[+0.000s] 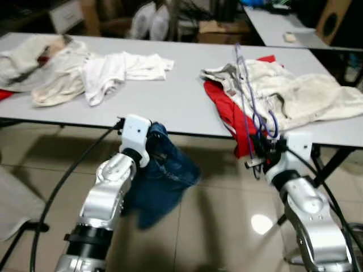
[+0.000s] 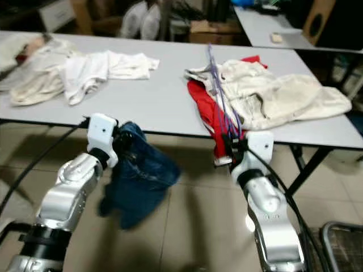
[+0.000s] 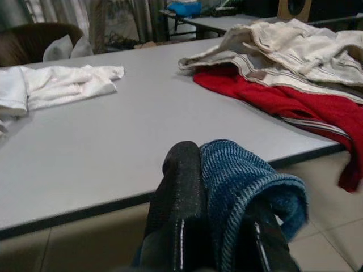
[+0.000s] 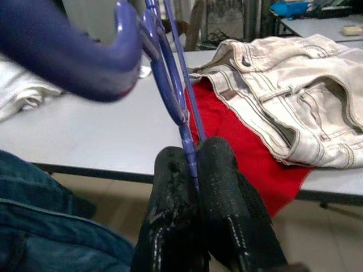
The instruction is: Hang hanger
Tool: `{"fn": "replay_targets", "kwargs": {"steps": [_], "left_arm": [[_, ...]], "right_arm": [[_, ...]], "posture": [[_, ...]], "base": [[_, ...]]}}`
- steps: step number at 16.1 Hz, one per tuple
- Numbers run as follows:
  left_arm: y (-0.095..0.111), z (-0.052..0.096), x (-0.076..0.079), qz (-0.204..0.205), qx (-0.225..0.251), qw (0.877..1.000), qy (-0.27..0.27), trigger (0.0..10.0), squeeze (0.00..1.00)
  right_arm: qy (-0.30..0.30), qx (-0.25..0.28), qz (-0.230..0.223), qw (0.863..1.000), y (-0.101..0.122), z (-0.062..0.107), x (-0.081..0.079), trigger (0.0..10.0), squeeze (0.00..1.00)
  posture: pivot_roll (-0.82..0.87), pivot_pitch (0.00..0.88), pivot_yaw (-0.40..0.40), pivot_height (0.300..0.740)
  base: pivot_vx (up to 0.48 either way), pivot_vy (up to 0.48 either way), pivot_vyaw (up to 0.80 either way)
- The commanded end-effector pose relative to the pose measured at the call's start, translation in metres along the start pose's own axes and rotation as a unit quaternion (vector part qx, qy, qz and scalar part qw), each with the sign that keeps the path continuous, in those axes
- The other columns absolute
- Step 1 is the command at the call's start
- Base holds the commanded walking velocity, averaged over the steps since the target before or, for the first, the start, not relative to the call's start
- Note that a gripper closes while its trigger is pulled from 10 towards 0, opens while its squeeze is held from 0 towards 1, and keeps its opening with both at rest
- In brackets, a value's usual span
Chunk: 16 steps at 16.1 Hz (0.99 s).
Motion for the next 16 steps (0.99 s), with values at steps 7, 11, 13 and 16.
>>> {"fn": "replay_targets", "kwargs": {"steps": [7,11,13,16], "left_arm": [[0.009,-0.003,0.002,0.001,0.019,1.000,0.006,10.0,0.00],[0.008,-0.004,-0.006,0.026,0.017,0.999,0.019,10.0,0.00],[0.007,-0.004,-0.006,0.025,0.016,0.999,0.019,10.0,0.00],[0.008,-0.005,-0.007,0.020,0.015,1.000,0.019,10.0,0.00]], "right_arm": [[0.005,-0.003,-0.007,1.000,0.003,0.002,0.000,10.0,0.00],[0.012,-0.014,-0.005,1.000,-0.001,0.001,-0.005,10.0,0.00],[0.013,-0.015,-0.007,1.000,-0.001,0.001,-0.005,10.0,0.00],[0.013,-0.018,-0.010,1.000,-0.002,0.001,-0.007,10.0,0.00]], "posture": [[-0.11,0.000,0.018,0.740],[-0.11,0.000,0.010,0.740],[-0.11,0.000,0.009,0.740],[-0.11,0.000,0.010,0.740]], "base": [[0.000,-0.159,0.00],[0.000,0.235,0.00],[0.000,0.480,0.00],[0.000,0.480,0.00]]}}
Point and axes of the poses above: a point about 5 cm out from each wrist's last joint towards the gripper, its own z axis pointing back from the gripper into the wrist, its own y axis along the axis of the wrist's last joint, x = y × z, the point moved 3 cm from there along -z, pointing out of the wrist towards the gripper, and after that the axes turned 2 degrees about z, right-handed, at the moved point
